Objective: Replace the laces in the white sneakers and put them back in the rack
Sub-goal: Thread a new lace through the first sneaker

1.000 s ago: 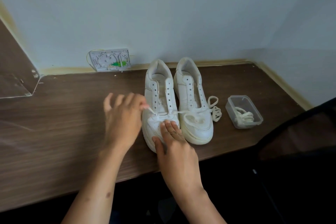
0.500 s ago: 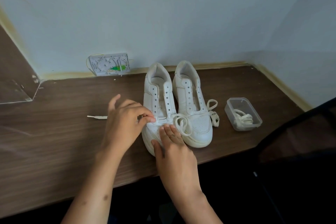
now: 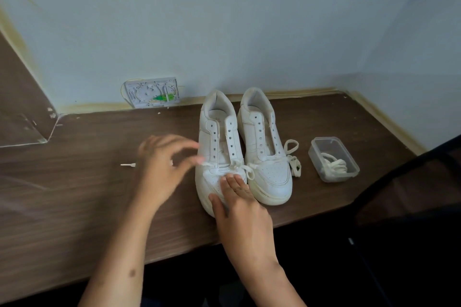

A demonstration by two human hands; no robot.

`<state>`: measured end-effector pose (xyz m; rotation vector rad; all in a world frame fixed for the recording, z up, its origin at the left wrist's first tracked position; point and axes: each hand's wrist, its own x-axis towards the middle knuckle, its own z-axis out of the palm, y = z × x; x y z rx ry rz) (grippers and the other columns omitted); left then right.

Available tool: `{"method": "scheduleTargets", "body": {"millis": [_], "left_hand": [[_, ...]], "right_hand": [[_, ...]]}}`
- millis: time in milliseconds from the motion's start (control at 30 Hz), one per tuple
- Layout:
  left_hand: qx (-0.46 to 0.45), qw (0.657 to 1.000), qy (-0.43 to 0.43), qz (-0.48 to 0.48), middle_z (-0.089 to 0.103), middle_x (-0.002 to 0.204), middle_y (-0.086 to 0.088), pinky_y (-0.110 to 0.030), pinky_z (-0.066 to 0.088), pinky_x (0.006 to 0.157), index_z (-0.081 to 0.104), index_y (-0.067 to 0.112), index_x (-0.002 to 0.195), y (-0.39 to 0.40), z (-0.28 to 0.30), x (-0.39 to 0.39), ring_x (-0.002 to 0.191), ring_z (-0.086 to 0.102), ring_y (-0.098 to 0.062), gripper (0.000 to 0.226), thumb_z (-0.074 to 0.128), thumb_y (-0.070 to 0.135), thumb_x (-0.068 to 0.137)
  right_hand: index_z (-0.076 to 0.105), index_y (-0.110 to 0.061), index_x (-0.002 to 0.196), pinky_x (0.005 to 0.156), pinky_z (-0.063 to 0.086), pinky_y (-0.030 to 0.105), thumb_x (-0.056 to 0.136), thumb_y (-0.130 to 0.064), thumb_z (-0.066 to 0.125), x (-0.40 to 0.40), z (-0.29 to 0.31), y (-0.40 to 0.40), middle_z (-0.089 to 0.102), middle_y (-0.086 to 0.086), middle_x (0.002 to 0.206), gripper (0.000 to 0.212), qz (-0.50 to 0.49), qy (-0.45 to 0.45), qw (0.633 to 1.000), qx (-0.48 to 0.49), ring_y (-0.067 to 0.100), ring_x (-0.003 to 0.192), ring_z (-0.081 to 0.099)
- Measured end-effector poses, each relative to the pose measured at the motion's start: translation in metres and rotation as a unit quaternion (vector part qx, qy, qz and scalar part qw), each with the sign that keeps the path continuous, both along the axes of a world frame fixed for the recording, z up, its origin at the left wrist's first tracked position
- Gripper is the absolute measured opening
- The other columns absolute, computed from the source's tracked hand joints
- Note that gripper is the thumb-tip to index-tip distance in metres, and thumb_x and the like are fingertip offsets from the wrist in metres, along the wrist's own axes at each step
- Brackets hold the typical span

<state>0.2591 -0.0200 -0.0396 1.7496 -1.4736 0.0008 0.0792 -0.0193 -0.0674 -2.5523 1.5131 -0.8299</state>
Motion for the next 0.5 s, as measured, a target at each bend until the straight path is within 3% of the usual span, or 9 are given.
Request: {"method": "scheduleTargets", "body": {"millis": [67, 133, 200, 300, 400, 500], "left_hand": [[0.028, 0.997, -0.069, -0.029, 0.066, 0.090, 0.020, -0.039, 0.029, 0.107, 0.075, 0.033, 0.085, -0.004, -0.004, -0.011, 0.093, 0.058, -0.006, 0.026, 0.071, 0.057, 0.074], [0.009, 0.995, -0.093, -0.032, 0.067, 0.081, 0.018, -0.039, 0.025, 0.112, 0.074, 0.031, 0.076, -0.006, -0.005, -0.019, 0.091, 0.061, -0.010, 0.010, 0.080, 0.038, 0.073], [-0.014, 0.994, -0.112, -0.013, 0.067, 0.079, 0.019, -0.043, 0.022, 0.114, 0.073, 0.033, 0.073, -0.007, -0.004, -0.022, 0.091, 0.061, -0.009, 0.010, 0.081, 0.027, 0.075], [-0.089, 0.989, -0.054, 0.105, 0.065, 0.083, 0.019, -0.047, 0.019, 0.116, 0.073, 0.033, 0.074, -0.001, 0.002, -0.005, 0.087, 0.061, -0.009, 0.013, 0.072, 0.022, 0.082], [-0.112, 0.963, 0.018, 0.245, 0.070, 0.088, 0.005, -0.050, 0.021, 0.114, 0.074, 0.023, 0.080, 0.010, 0.009, 0.016, 0.089, 0.063, -0.024, 0.007, 0.070, 0.026, 0.084], [-0.049, 0.972, 0.020, 0.229, 0.069, 0.103, -0.001, -0.043, 0.028, 0.107, 0.074, 0.017, 0.092, 0.008, 0.004, 0.016, 0.099, 0.061, -0.029, 0.009, 0.073, 0.023, 0.085]], "right_hand": [[0.076, -0.019, 0.106, 0.077, 0.054, 0.017, 0.079, -0.037, 0.072, -0.001, -0.002, 0.000, 0.073, -0.005, 0.112, 0.033, 0.001, 0.002, 1.000, 0.003, 0.007, 0.111, 0.065], [0.076, -0.018, 0.107, 0.076, 0.054, 0.017, 0.077, -0.036, 0.079, -0.002, -0.003, 0.000, 0.073, -0.005, 0.112, 0.035, 0.005, 0.003, 1.000, 0.004, 0.007, 0.112, 0.065], [0.076, -0.021, 0.107, 0.075, 0.054, 0.016, 0.079, -0.039, 0.071, -0.003, -0.001, 0.000, 0.072, -0.008, 0.114, 0.034, 0.003, 0.002, 1.000, 0.009, 0.006, 0.113, 0.063], [0.071, -0.024, 0.118, 0.080, 0.053, 0.019, 0.086, -0.043, 0.061, -0.005, 0.002, -0.002, 0.066, -0.011, 0.126, 0.038, 0.014, -0.025, 0.999, 0.042, 0.002, 0.124, 0.054], [0.072, -0.023, 0.116, 0.076, 0.055, 0.019, 0.084, -0.045, 0.060, -0.006, 0.001, -0.002, 0.067, -0.010, 0.123, 0.040, 0.011, -0.029, 0.999, 0.033, 0.003, 0.121, 0.057], [0.073, -0.022, 0.115, 0.074, 0.056, 0.021, 0.083, -0.044, 0.062, -0.005, 0.002, -0.001, 0.069, -0.009, 0.121, 0.040, 0.011, -0.033, 0.999, 0.041, 0.005, 0.119, 0.059]]}}
